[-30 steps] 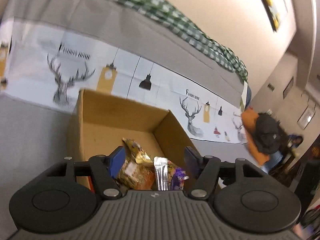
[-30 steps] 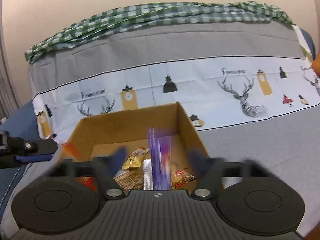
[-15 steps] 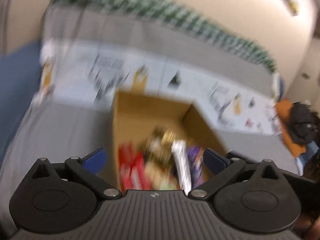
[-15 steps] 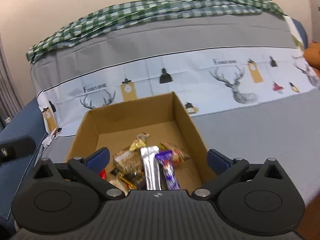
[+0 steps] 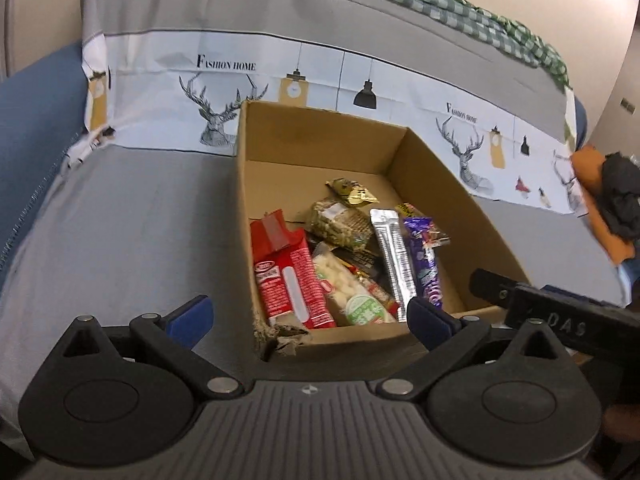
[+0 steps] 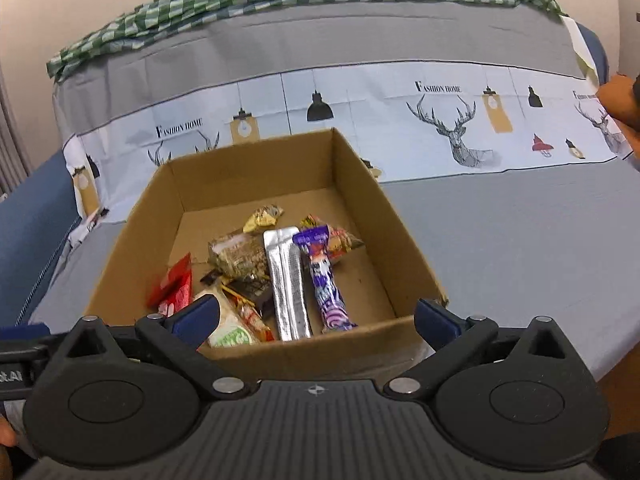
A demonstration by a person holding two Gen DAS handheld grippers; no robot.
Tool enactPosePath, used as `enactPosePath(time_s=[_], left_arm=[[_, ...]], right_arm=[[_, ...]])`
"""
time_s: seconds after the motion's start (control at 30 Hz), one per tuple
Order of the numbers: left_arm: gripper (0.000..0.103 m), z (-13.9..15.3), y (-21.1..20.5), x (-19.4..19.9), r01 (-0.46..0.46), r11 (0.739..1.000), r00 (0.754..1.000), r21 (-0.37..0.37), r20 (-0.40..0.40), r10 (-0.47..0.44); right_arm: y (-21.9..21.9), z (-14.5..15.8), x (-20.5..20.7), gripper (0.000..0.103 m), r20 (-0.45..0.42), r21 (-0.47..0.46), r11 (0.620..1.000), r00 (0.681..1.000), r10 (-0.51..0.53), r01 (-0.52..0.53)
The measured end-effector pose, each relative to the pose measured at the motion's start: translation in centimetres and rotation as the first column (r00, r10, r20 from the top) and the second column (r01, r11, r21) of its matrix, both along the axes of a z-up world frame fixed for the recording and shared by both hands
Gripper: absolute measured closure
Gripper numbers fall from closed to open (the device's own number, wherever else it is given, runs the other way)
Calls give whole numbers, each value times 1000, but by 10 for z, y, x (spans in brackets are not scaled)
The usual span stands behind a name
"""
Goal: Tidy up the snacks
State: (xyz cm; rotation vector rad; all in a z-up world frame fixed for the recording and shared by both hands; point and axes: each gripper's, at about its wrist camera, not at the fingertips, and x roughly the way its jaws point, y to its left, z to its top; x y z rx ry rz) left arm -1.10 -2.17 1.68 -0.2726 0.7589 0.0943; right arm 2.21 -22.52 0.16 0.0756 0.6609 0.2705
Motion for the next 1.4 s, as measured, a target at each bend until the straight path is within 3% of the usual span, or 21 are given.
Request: enactPosePath(time_s=[0.53, 0.87, 1.4], left_arm=[[0, -2, -4, 4, 20, 999, 1000, -25, -22, -21], [0, 1, -8, 3, 29, 999, 1000, 15, -6, -29], [0, 0, -8, 3, 42, 999, 999, 6, -7, -42]], right_arm=[[13, -4, 3, 1, 4, -48, 998, 999, 33, -33], [14, -4, 1, 1, 8, -51, 998, 999, 42, -41], [15, -5, 2, 1, 5, -56, 998, 999, 37, -36]])
